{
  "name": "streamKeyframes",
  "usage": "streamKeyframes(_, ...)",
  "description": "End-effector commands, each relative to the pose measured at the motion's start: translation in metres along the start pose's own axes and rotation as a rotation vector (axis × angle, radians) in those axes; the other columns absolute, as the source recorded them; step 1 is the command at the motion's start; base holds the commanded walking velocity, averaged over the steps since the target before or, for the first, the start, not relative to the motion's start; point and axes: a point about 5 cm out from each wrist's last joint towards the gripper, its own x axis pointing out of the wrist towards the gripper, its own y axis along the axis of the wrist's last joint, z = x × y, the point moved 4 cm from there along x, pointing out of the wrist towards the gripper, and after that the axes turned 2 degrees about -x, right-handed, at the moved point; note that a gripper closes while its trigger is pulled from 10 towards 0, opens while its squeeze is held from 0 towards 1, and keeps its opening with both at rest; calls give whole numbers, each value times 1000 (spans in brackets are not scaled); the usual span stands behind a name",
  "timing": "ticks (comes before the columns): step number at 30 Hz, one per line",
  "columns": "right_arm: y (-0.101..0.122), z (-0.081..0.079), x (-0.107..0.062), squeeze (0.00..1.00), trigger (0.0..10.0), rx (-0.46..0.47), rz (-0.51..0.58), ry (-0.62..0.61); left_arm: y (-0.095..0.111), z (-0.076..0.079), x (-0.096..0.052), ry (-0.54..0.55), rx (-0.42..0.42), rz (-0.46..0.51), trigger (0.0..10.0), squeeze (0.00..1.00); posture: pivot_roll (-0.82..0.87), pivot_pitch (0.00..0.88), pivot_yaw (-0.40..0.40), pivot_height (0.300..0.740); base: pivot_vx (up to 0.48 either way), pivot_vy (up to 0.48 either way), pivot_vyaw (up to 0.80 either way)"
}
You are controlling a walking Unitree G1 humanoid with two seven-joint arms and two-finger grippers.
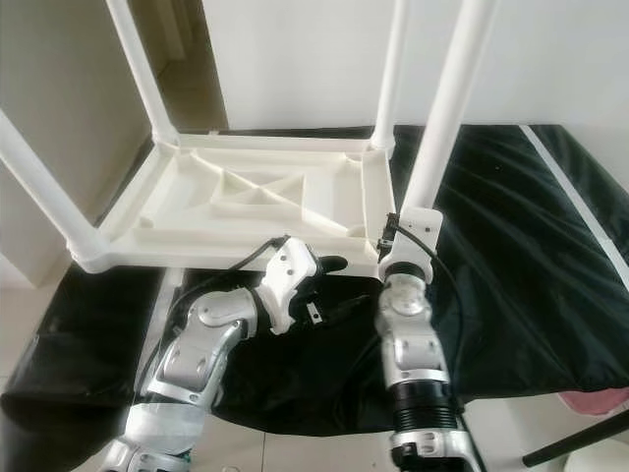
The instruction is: Building children table
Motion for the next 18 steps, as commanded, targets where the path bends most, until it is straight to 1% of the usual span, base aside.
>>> streamKeyframes(1, -27, 20, -1, 0, 10000, -18, -110, -82, -2, -14, -1, 174, -21, 3, 10000, 0, -46, 17, 3, 740, 0, 0, 0)
streamKeyframes(4, -25, 22, -1, 0, 10000, -27, -115, -92, -2, -14, -1, 175, -20, 4, 10000, 0, -46, 15, 1, 740, 0, 0, 0)
streamKeyframes(8, -24, 19, -1, 0, 10000, -47, -101, -79, -2, -14, -1, 176, -17, 3, 10000, 0, -44, 9, 0, 740, 0, 0, 0)
streamKeyframes(9, -23, 16, -2, 0, 10000, -23, -101, -72, -1, -15, -1, 178, -16, 5, 10000, 0, -42, 5, -1, 740, 0, 0, 0)
streamKeyframes(12, -23, 15, -2, 0, 10000, -11, -100, -67, -1, -15, -1, 179, -16, 6, 10000, 0, -44, 2, 0, 740, 0, 0, 0)
streamKeyframes(13, -21, 17, -1, 922, 10000, -8, -93, -67, -1, -14, -1, 178, -16, 7, 10000, 0, -45, 0, -1, 740, 0, 0, 0)
streamKeyframes(14, -20, 18, -1, 922, 10000, -10, -87, -67, -1, -14, -1, 177, -16, 7, 10000, 0, -45, 0, -1, 740, 0, 0, 0)
streamKeyframes(15, -19, 18, -1, 1000, 10000, -11, -84, -68, -1, -14, -1, 177, -16, 7, 10000, 0, -45, 0, -1, 740, 0, 0, 0)
streamKeyframes(16, -19, 18, -1, 1000, 10000, -11, -84, -68, -1, -14, -1, 177, -16, 7, 10000, 0, -45, 0, -1, 740, 0, 0, 0)
streamKeyframes(17, -8, 23, 2, 1000, 10000, -5, -16, -47, -1, -14, -1, 178, -14, 8, 10000, 0, -45, 1, -1, 740, 0, 0, 0)
streamKeyframes(18, -5, 23, 4, 1000, 10000, 10, -2, -9, -1, -14, -1, 179, -15, 8, 10000, 0, -45, 1, 0, 740, 0, 0, 0)
